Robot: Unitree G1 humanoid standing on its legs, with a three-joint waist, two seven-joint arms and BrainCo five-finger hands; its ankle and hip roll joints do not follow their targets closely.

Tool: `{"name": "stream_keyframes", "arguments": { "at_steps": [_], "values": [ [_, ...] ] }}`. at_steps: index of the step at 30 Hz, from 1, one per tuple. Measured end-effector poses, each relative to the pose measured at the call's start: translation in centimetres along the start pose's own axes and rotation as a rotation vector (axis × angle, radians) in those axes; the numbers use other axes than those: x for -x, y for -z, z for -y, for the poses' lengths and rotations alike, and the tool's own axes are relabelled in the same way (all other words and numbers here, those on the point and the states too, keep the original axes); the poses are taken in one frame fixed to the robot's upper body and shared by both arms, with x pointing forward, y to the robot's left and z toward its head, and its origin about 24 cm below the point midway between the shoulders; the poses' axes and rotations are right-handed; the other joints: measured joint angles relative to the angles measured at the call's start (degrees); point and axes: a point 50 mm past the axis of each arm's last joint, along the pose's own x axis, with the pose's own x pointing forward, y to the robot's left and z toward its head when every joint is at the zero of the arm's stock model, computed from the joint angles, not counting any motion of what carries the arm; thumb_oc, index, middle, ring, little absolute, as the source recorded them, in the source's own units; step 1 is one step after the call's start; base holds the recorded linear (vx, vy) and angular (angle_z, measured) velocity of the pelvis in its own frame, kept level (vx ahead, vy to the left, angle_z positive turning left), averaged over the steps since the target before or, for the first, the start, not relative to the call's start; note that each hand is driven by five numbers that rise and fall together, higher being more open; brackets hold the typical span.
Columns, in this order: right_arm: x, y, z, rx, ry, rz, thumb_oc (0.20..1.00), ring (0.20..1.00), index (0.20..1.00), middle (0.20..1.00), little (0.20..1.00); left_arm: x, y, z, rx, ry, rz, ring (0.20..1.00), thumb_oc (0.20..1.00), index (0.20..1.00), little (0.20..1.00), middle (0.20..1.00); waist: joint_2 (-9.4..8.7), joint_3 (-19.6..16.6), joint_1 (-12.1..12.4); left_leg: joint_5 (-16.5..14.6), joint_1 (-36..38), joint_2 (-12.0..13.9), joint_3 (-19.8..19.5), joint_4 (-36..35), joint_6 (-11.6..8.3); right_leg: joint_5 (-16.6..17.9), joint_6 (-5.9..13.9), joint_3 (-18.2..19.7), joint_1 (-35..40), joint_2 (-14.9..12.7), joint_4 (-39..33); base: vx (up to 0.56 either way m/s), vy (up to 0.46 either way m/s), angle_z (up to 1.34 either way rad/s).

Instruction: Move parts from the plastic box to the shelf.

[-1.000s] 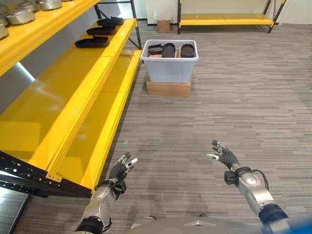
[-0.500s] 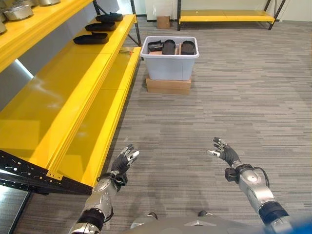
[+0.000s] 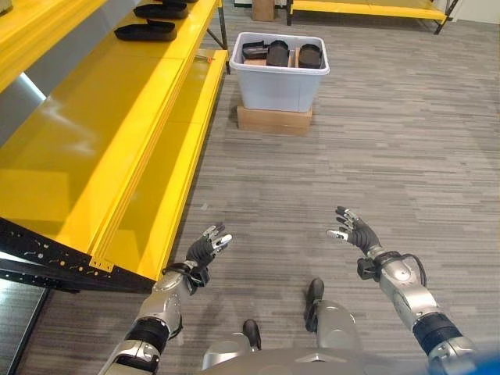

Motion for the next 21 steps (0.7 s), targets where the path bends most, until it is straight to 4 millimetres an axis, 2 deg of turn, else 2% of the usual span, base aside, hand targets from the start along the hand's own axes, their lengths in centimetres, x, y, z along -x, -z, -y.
{"name": "stream_keyframes", "arguments": {
  "at_steps": [3,4,5,6,7,8,9,10,11,12,13,14,15,16,19,21],
  "values": [
    [1.1,1.9,-0.7,-0.041,0.01,-0.044,1.0,1.0,1.0,1.0,1.0,0.7,2.0,0.4,0.009,0.018,-0.052,1.0,1.0,1.0,1.0,1.0,-0.94,-0.5,0.0,-3.4,3.5,1.0,-3.3,1.1,-3.22,1.5,-0.45,0.1,3.8,-0.2,-2.2,0.57,-0.195,0.61],
    [1.1,2.1,-0.4,-0.033,0.016,-0.057,1.0,1.0,1.0,1.0,1.0,1.2,3.1,0.4,0.031,0.011,-0.073,1.0,1.0,1.0,1.0,1.0,0.21,-0.4,0.0,-6.1,4.8,3.0,-3.7,2.3,-4.27,4.0,-2.86,-1.3,5.5,1.2,-0.9,0.67,-0.182,0.23],
    [1.1,2.1,0.1,-0.014,0.022,-0.065,1.0,1.0,1.0,1.0,1.0,1.9,4.2,0.6,0.053,0.01,-0.095,1.0,1.0,1.0,1.0,1.0,3.02,-0.9,0.5,-7.8,6.4,6.7,-2.3,4.0,-6.4,3.4,-3.9,-5.8,5.9,3.2,2.9,0.52,-0.157,-0.11],
    [0.8,1.4,0.6,0.01,0.022,-0.051,1.0,1.0,1.0,1.0,1.0,2.0,4.2,0.6,0.054,0.013,-0.092,1.0,1.0,1.0,1.0,1.0,4.11,-0.8,1.2,-8.6,6.8,8.6,-0.7,6.9,-7.21,2.1,-5.77,-7.5,5.9,4.1,6.2,0.58,-0.235,-0.21],
    [0.4,0.5,1.2,0.027,0.029,-0.025,1.0,1.0,1.0,1.0,1.0,1.8,3.9,0.7,0.052,0.016,-0.08,1.0,1.0,1.0,1.0,1.0,3.91,-1.3,1.5,-7.6,5.8,10.1,0.5,10.7,-7.49,-1.2,-9.3,-7.4,5.5,4.8,9.6,0.44,-0.228,-0.1],
    [0.2,-0.1,1.5,0.041,0.032,-0.009,1.0,1.0,1.0,1.0,1.0,1.6,3.6,0.7,0.05,0.019,-0.074,1.0,1.0,1.0,1.0,1.0,3.44,-2.0,1.7,-5.9,5.0,10.7,1.0,13.0,-7.53,-3.9,-9.89,-7.4,4.9,4.7,11.9,0.52,-0.308,0.02],
    [-0.1,-0.8,1.9,0.048,0.029,0.012,1.0,1.0,1.0,1.0,1.0,1.4,3.2,0.6,0.061,0.011,-0.053,1.0,1.0,1.0,1.0,1.0,2.51,-3.0,1.5,-2.9,0.5,12.4,1.3,22.3,-12.22,-6.8,-11.49,-7.5,5.0,4.8,13.8,0.38,-0.293,-0.11],
    [-0.1,-0.9,1.9,0.05,0.018,0.019,1.0,1.0,1.0,1.0,1.0,1.5,3.2,0.5,0.078,-0.002,-0.033,1.0,1.0,1.0,1.0,1.0,2.08,-3.5,2.0,0.4,-1.6,13.5,1.3,27.6,-15.53,-7.3,-12.81,-7.5,6.0,5.2,13.5,0.43,-0.327,-0.15],
    [0.0,-1.1,2.0,0.054,0.01,0.025,1.0,1.0,1.0,1.0,1.0,1.4,3.1,0.5,0.084,-0.003,-0.02,1.0,1.0,1.0,1.0,1.0,1.96,-3.7,2.0,4.0,-4.7,14.3,0.6,33.3,-16.41,-8.1,-13.99,-7.3,6.9,5.8,12.9,0.24,-0.223,-0.2],
    [0.1,-1.0,1.9,0.057,0.003,0.027,1.0,1.0,1.0,1.0,1.0,1.3,2.8,0.5,0.094,-0.008,0.0,1.0,1.0,1.0,1.0,1.0,1.38,-3.8,2.0,11.9,-10.0,14.9,-2.2,41.6,-17.67,-9.1,-14.92,-7.0,7.6,5.9,12.8,0.22,-0.172,-0.33],
    [0.2,-0.9,2.1,0.063,-0.002,0.02,1.0,1.0,1.0,1.0,1.0,1.1,2.6,0.8,0.102,-0.004,0.018,1.0,1.0,1.0,1.0,1.0,1.26,-3.8,2.5,18.1,-19.2,15.9,-3.7,57.7,-19.28,-9.2,-15.12,-6.4,9.9,6.3,10.5,0.33,-0.119,-0.43],
    [0.2,-0.8,2.2,0.066,-0.001,0.012,1.0,1.0,1.0,1.0,1.0,1.0,2.4,0.9,0.097,0.0,0.021,1.0,1.0,1.0,1.0,1.0,1.19,-3.7,2.7,12.5,-25.0,16.4,-2.4,65.6,-16.47,-9.3,-15.3,-6.1,12.4,6.5,8.6,0.35,-0.088,-0.49],
    [0.2,-0.5,2.1,0.064,0.0,-0.002,1.0,1.0,1.0,1.0,1.0,0.9,2.2,0.9,0.093,-0.001,0.025,1.0,1.0,1.0,1.0,1.0,0.3,-3.3,2.8,8.7,-28.0,16.3,-0.4,64.6,-15.2,-9.3,-15.25,-6.0,14.6,6.8,7.1,0.35,0.005,-0.36],
    [0.2,-0.3,1.8,0.066,-0.007,-0.011,1.0,1.0,1.0,1.0,1.0,0.7,1.8,0.8,0.081,-0.006,0.035,1.0,1.0,1.0,1.0,1.0,0.15,-3.3,3.0,6.0,-28.9,16.3,2.6,57.5,-12.44,-9.3,-15.23,-6.2,17.4,7.5,4.5,0.29,0.092,-0.41],
    [-0.3,-0.2,0.8,0.053,-0.015,-0.006,1.0,1.0,1.0,1.0,1.0,0.7,1.4,0.5,0.067,-0.04,0.049,1.0,1.0,1.0,1.0,1.0,0.84,-3.5,3.0,5.9,-29.1,17.0,9.3,40.3,-10.06,-10.3,-14.22,-5.7,23.4,10.1,-1.0,0.38,0.22,-0.6],
    [-0.2,0.0,0.1,0.046,-0.026,-0.011,1.0,1.0,1.0,1.0,1.0,0.8,1.1,0.2,0.057,-0.065,0.063,1.0,1.0,1.0,1.0,1.0,1.26,-3.8,2.4,6.2,-26.4,14.9,11.5,22.3,-9.83,-11.3,-12.62,-4.9,25.8,11.0,-1.9,0.4,0.245,-0.39]
  ]
}}
